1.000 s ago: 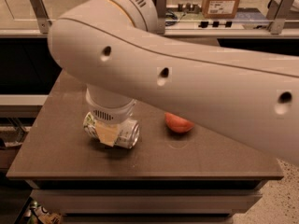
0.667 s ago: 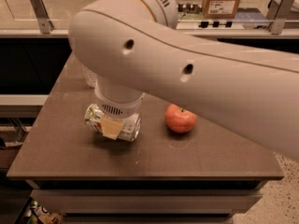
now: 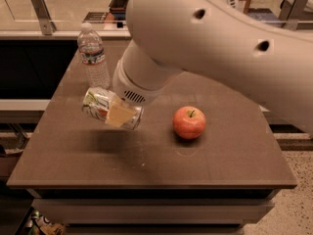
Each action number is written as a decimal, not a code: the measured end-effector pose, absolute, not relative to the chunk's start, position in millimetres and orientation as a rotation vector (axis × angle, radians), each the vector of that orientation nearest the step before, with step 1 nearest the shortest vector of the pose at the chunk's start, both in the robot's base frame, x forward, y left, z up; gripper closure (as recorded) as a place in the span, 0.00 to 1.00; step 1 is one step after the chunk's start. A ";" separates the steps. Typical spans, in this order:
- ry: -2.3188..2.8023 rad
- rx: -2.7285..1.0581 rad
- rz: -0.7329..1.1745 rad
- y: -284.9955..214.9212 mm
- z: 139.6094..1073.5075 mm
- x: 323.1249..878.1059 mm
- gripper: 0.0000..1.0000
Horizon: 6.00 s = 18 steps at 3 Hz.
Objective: Place 7up can upright
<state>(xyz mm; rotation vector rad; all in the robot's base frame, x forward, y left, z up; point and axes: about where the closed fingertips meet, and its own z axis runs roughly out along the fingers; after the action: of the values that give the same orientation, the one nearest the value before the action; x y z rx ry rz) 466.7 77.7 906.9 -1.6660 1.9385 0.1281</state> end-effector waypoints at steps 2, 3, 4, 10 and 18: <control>1.763 -1.673 0.321 96.6 925.7 456.7 1.00; 1.708 -1.638 0.421 104.8 922.9 446.2 1.00; 1.647 -1.585 0.531 113.6 921.3 440.5 1.00; 1.431 -1.338 0.824 126.1 897.0 454.6 1.00; 1.470 -1.031 0.822 81.2 848.1 461.9 0.82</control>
Offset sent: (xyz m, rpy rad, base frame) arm -0.0202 0.0279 0.0205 0.2649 0.0054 0.1729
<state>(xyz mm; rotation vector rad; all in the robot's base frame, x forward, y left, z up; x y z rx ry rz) 461.9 81.2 848.1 -1.0308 1.4702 0.8217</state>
